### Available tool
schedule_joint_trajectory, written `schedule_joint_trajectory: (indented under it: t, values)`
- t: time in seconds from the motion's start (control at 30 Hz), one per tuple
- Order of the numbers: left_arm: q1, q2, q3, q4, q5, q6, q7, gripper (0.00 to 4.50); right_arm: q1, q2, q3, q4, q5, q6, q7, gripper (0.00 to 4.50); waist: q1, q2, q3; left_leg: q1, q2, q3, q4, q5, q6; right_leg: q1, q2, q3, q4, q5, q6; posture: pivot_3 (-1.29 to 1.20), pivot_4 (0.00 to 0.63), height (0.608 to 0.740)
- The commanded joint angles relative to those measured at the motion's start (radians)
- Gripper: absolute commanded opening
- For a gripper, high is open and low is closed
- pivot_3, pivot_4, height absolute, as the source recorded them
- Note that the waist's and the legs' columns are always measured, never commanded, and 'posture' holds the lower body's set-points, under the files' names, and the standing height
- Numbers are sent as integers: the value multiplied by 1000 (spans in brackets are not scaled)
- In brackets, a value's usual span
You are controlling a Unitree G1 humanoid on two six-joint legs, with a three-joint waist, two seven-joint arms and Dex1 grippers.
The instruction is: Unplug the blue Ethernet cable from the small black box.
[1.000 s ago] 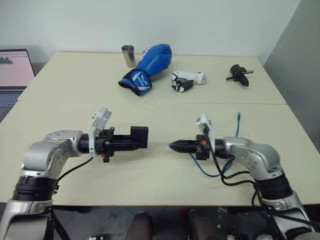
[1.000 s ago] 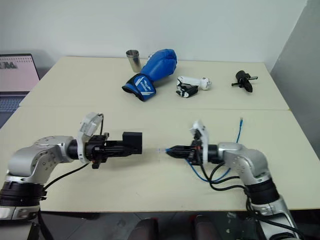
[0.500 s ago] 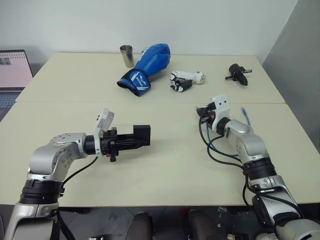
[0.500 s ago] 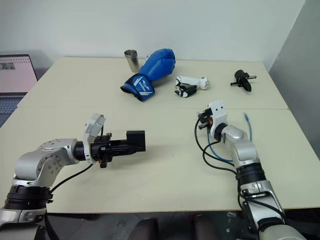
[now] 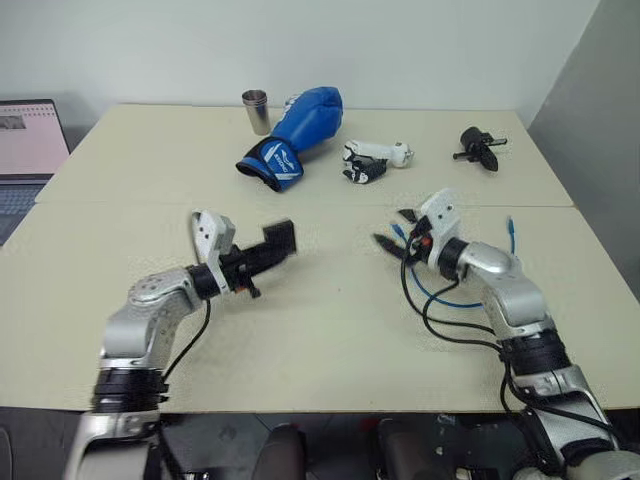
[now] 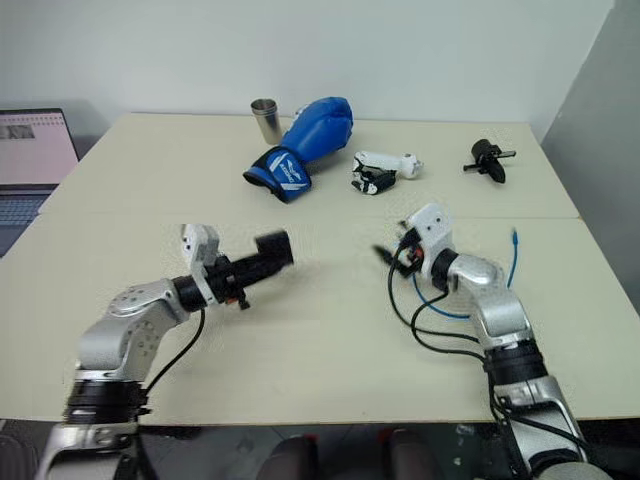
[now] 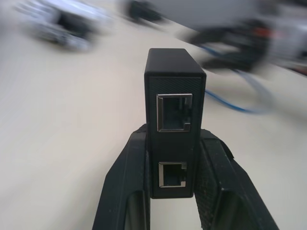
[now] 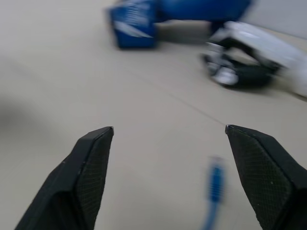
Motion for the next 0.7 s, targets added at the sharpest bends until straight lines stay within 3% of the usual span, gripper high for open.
schedule_joint_trajectory:
  t: [0.03, 0.3, 0.53, 0.6, 0.7]
  values:
    - [-26, -35, 75, 128, 119, -203, 222, 792, -7, -10, 46, -162, 51, 88, 70, 4143, -3, 0, 0, 0, 0, 0, 0, 0, 0, 0, 0, 0, 0, 0, 0, 0, 150, 740]
    - [16, -74, 75, 267, 211, -339, 350, 792, -37, 11, 116, -177, 26, 134, 99, 4143, 2, 0, 0, 0, -2, 0, 0, 0, 0, 1, -2, -2, 0, 0, 0, 0, 150, 740]
    - [28, -71, 87, 326, 188, -333, 323, 792, -71, 22, 138, -135, -5, 135, 89, 4143, 2, -1, 0, 0, -2, 0, 0, 0, 0, 1, -2, -3, 0, 0, 0, 0, 150, 740]
    - [33, -67, 93, 338, 186, -335, 316, 1497, -73, 22, 139, -130, -10, 133, 90, 4143, 2, -1, 0, 1, -2, 0, 0, 0, 0, 1, -2, -4, 0, 0, 0, 0, 150, 740]
    - [41, -65, 98, 341, 179, -329, 307, 2073, -73, 25, 141, -128, -15, 132, 94, 4143, 1, 0, 0, 1, -2, 0, 0, 0, 0, 1, -2, -4, 0, 0, 0, 0, 150, 740]
